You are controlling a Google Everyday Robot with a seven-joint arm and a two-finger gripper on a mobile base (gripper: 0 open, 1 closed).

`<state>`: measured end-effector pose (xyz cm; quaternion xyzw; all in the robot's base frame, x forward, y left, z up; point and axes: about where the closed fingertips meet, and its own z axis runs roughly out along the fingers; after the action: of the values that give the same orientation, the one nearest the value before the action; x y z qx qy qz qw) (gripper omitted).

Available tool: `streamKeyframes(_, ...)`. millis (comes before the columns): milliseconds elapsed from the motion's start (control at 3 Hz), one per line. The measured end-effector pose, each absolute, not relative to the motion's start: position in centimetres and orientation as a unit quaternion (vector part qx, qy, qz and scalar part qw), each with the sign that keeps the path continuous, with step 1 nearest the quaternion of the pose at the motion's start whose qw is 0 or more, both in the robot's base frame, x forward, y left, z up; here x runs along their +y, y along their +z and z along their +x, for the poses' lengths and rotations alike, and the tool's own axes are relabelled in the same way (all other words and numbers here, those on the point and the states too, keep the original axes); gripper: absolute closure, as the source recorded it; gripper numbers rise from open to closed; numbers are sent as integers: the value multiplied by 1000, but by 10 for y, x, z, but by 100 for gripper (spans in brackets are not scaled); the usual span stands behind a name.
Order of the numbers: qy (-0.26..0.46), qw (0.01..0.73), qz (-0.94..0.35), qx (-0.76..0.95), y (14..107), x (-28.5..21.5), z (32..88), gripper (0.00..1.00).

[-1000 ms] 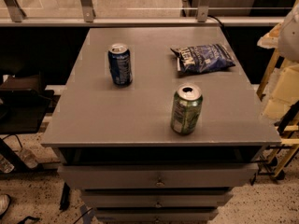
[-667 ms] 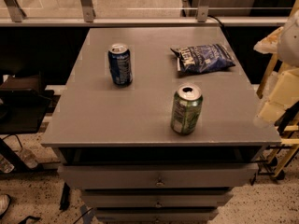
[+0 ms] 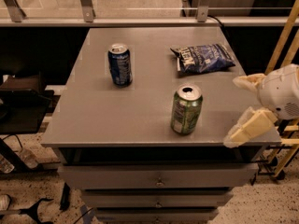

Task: Knock green can over

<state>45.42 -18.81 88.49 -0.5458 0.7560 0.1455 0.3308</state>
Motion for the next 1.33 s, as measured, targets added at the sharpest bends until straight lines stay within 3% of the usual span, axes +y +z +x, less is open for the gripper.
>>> streamKeyframes(333,158,376,-525,747,901,-177,465,0)
streamKeyframes(1333,229,365,-561,707,874,-127,462,0)
